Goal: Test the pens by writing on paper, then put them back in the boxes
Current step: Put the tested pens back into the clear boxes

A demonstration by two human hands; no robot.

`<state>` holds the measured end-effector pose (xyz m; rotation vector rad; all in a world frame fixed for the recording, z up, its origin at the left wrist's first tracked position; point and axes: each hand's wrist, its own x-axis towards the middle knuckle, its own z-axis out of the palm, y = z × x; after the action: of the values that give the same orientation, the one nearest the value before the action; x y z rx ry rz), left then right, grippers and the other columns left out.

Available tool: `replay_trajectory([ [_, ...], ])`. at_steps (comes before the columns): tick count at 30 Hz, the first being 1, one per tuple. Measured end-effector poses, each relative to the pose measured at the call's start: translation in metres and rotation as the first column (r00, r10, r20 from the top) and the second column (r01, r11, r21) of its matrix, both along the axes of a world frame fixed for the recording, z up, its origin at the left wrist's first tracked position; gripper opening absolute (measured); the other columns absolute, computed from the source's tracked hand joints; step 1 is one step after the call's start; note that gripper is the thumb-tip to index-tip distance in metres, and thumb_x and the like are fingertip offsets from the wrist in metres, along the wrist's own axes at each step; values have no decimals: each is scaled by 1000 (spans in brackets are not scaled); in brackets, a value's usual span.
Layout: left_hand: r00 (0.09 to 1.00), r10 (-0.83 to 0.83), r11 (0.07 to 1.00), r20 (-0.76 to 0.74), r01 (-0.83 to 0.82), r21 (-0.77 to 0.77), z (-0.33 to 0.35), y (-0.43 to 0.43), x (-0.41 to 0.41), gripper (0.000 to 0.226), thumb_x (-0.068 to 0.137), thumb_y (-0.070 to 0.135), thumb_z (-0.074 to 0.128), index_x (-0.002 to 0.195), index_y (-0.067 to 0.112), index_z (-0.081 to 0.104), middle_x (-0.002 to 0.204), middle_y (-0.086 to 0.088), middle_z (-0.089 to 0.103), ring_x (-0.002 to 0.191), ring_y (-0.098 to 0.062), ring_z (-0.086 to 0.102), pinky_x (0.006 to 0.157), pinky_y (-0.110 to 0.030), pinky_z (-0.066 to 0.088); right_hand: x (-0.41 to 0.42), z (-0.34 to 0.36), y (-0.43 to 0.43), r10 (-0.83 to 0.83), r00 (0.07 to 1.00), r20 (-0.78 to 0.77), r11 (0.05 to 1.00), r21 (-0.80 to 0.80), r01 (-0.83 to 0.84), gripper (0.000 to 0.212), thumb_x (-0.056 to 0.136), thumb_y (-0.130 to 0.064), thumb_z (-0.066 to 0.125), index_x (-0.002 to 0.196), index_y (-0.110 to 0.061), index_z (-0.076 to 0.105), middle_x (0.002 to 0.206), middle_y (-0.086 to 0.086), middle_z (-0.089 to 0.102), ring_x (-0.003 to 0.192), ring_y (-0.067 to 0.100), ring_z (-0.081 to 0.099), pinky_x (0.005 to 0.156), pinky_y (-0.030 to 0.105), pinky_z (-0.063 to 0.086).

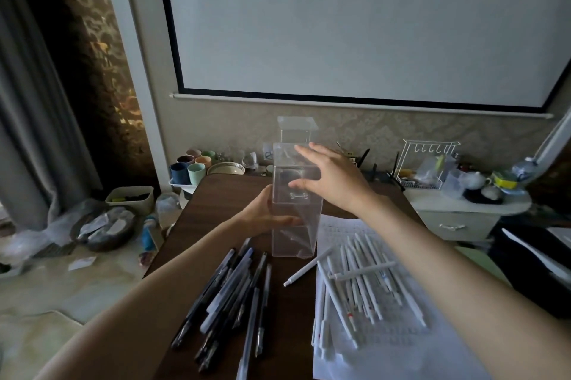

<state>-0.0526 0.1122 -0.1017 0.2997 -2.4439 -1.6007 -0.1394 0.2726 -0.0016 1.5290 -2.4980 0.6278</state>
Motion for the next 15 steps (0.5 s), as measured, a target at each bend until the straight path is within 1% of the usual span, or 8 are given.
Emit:
replay_trajectory([
  [2, 1000, 17, 1000, -9, -17, -1, -2, -3, 2, 92, 62, 25, 87, 135, 10, 34, 119, -8, 60, 104, -15, 63, 82, -33, 55, -1, 7, -4, 12, 1000, 24, 999, -40, -11, 88, 74, -55, 70, 147, -24, 32, 150, 1, 37, 137, 19, 34, 111, 33, 27],
  [4, 1000, 7, 1000, 7, -7, -27, -2, -7, 1, 93, 62, 29, 87, 136, 12, 34, 119, -6, 60, 105, -15, 63, 83, -36, 55, -2, 16, -7, 49, 996, 80, 996, -73, -43, 83, 72, -55, 71, 140, -17, 43, 142, 1, 48, 130, 17, 44, 104, 28, 34],
  [7, 998, -23, 999, 50, 24, -28, 3, -11, 1, 84, 67, 18, 83, 134, 12, 33, 119, -6, 58, 102, -12, 63, 79, -27, 55, -1, 34, -17, 92, 948, 303, 958, -288, -1, 54, 81, -50, 66, 118, -11, 60, 113, -4, 62, 103, 10, 56, 83, 17, 41],
  [9, 997, -48, 999, 61, 49, -13, 3, -10, 1, 83, 68, 14, 82, 134, 13, 31, 119, -4, 56, 101, -8, 62, 77, -22, 54, -10, 48, -31, 83, 872, 483, 867, -467, 176, 37, 89, -44, 59, 99, -9, 63, 94, -2, 67, 84, 12, 62, 78, 23, 46],
  [10, 997, -49, 999, 67, 50, -6, 2, -9, 0, 82, 68, 12, 81, 133, 14, 31, 117, -2, 56, 99, -4, 62, 75, -19, 53, -17, 54, -37, 104, 780, 618, 802, -515, 302, 32, 91, -40, 56, 94, -8, 63, 85, 1, 68, 75, 15, 63, 76, 27, 46],
  [12, 997, -41, 999, 71, 41, 7, 1, -7, -1, 86, 67, 12, 82, 135, 16, 29, 116, 1, 55, 96, 0, 61, 72, -16, 52, -31, 65, -48, 218, 464, 859, 734, -457, 502, 24, 93, -32, 54, 94, -9, 61, 73, 4, 66, 58, 15, 58, 66, 27, 40],
  [13, 997, -37, 999, 67, 36, 12, 1, -7, -2, 89, 66, 14, 83, 136, 16, 29, 117, 0, 55, 98, -3, 62, 74, -18, 53, -38, 68, -52, 268, 320, 909, 725, -409, 554, 22, 94, -30, 53, 95, -10, 60, 70, 4, 65, 55, 15, 56, 60, 25, 37],
  [15, 998, -43, 999, 54, 41, 25, 1, -7, -2, 93, 64, 16, 85, 137, 15, 28, 119, -3, 56, 103, -11, 62, 79, -25, 54, -51, 70, -62, 296, 190, 936, 735, -351, 581, 25, 94, -31, 50, 84, -10, 60, 63, 3, 65, 53, 16, 56, 54, 22, 33],
])
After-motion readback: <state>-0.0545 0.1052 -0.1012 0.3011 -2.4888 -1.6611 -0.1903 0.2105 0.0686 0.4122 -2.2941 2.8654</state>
